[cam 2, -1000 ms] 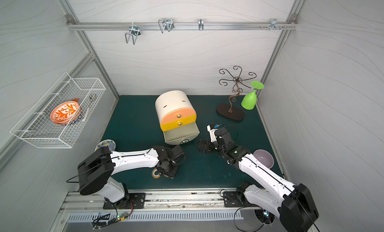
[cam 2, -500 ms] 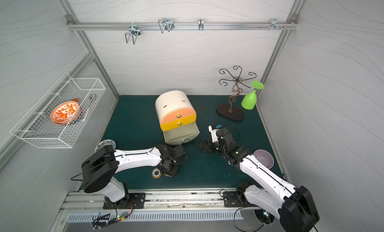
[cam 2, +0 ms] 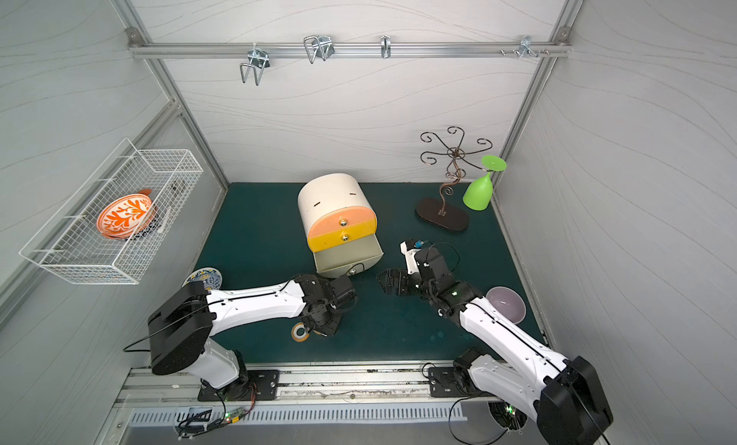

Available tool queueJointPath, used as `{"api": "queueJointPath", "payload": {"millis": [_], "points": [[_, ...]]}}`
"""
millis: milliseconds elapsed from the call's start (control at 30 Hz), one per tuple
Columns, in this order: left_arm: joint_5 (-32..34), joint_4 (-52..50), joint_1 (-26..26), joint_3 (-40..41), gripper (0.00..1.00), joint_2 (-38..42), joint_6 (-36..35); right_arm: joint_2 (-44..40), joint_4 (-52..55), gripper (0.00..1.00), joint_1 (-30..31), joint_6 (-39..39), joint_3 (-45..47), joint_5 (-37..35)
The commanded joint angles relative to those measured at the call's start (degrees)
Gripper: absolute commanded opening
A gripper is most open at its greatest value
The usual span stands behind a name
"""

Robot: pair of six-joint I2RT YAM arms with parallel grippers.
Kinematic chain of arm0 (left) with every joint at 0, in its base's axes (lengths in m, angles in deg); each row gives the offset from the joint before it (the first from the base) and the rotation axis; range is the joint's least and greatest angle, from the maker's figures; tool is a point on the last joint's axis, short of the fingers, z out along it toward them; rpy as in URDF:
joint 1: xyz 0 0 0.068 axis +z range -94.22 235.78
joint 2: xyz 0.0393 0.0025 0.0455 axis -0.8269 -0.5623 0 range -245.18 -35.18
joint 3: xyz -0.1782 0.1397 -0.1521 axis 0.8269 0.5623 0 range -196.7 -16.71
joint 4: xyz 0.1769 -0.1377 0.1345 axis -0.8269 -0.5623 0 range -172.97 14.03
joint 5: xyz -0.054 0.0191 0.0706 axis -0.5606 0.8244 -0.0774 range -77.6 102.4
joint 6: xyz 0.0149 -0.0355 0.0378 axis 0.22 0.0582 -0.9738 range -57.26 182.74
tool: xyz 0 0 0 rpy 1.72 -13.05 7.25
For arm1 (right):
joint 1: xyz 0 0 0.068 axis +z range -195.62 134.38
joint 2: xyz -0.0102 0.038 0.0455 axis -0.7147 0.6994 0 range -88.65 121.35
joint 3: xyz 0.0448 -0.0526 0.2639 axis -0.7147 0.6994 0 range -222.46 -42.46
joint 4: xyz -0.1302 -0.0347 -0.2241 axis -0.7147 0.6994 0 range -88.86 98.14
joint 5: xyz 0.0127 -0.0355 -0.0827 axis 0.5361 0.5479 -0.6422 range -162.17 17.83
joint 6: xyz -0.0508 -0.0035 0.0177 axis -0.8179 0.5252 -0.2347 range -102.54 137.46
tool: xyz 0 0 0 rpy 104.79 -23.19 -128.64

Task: Place the transparent tape into the drawer according to color
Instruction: Pick up the tape from the center of the board, then place the tape in the drawer.

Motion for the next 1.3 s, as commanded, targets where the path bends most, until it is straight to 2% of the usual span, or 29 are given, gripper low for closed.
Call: {"api": "queueJointPath", "payload": {"millis": [0, 267, 633, 867, 1200, 1233, 1267], "points": [[3.0, -4.1, -0.3, -4.5, 0.00, 3.1, -0.6, -1.0, -0.6, 0.99, -0.4, 0.5, 1.0, 0.3], [7.9, -7.5, -0.1, -14.8, 0.00, 5.9, -4.8, -1.5, -0.6, 0.99, -0.8, 0.5, 0.9, 0.0], [7.9, 4.0, 7.5, -25.5, 0.00, -1.1, -16.1, -2.2, -0.6, 0.99, -1.5, 0.6, 0.8, -0.4], [7.8, 8.5, 11.0, -27.4, 0.00, -6.1, -18.8, -3.2, -0.4, 0.99, -2.4, 0.8, 1.4, -0.1], [10.2, 11.5, 12.4, -25.6, 0.00, -9.4, -20.4, -3.5, -0.2, 0.99, -3.4, 0.4, 1.7, 0.7], [10.3, 11.7, 12.4, -25.2, 0.06, -9.5, -20.4, -3.6, -0.3, 0.99, -3.5, 0.5, 1.8, 0.6], [10.4, 11.8, 12.4, -24.8, 0.18, -9.5, -20.3, -3.5, -0.4, 0.99, -3.4, 0.5, 1.9, 0.6]]}}
